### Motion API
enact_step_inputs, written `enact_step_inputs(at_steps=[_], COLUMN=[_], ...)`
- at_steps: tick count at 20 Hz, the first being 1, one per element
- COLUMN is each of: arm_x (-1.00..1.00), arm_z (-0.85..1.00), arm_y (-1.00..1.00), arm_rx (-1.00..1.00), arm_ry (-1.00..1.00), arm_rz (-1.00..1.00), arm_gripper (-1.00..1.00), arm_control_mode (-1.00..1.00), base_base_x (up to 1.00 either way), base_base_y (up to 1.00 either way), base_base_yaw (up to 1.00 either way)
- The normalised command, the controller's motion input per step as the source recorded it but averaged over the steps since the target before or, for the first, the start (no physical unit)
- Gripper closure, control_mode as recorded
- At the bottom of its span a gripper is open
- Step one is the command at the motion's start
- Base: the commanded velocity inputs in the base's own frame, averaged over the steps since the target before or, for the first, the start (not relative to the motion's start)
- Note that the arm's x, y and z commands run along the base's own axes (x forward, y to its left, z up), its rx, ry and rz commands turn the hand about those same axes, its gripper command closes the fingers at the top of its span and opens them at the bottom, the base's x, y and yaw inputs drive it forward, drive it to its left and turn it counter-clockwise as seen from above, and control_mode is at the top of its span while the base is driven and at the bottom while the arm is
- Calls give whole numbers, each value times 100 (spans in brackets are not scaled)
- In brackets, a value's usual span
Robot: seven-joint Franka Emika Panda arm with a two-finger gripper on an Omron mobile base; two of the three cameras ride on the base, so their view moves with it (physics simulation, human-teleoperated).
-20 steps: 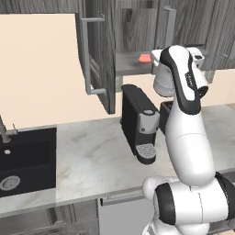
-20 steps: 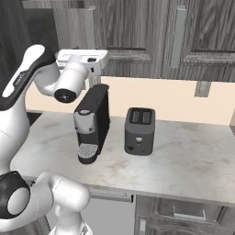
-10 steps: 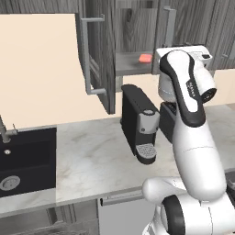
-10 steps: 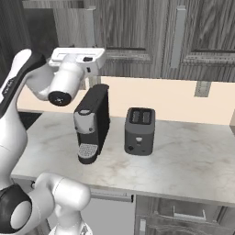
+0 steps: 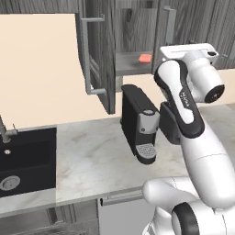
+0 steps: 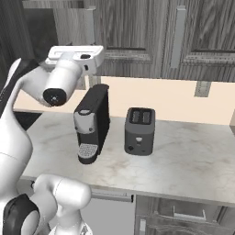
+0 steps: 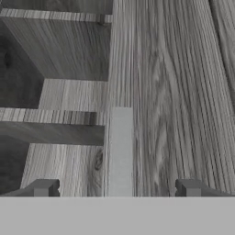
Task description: Pick up the bar soap and bar soap from the sink, and place them back in the cabinet, and close the cabinet doors.
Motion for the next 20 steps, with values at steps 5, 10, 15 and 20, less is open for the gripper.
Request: enact_step_inputs(at_steps=[5, 10, 15, 20], arm_x=[-67, -66, -58, -64], arm_z=[29, 35, 36, 27], arm_y=[13, 22, 20, 16], arm_rx=[0, 0, 0, 0], arm_ry=[14, 16, 16, 16], arm_rz=[-1, -3, -4, -3], arm_gripper=[-100, -100, -100, -100], arm_control_mode=[-100, -100, -100, -100], base_base_x=[0, 0, 0, 0], base_base_y=[0, 0, 0, 0], base_base_yaw=[0, 0, 0, 0])
